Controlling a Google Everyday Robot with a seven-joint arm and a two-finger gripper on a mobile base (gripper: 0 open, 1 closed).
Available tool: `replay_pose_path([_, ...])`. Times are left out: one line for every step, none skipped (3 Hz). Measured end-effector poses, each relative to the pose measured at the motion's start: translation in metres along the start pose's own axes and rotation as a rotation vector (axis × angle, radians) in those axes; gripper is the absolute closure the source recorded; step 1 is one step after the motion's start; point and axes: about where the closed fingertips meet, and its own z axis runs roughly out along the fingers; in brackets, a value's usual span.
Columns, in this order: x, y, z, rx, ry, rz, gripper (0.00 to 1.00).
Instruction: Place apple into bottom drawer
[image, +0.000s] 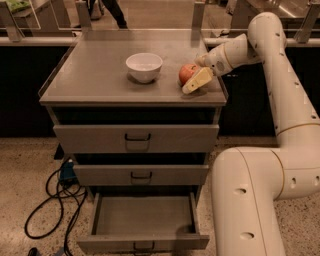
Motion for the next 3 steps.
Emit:
replay_pose_path([0.0000, 0.0000, 0.0000, 0.000, 0.000, 0.000, 0.19])
replay_pose_path([0.0000, 0.0000, 0.0001, 0.000, 0.000, 0.000, 0.42])
replay_pose_path([0.0000, 0.0000, 0.0001, 0.000, 0.000, 0.000, 0.66])
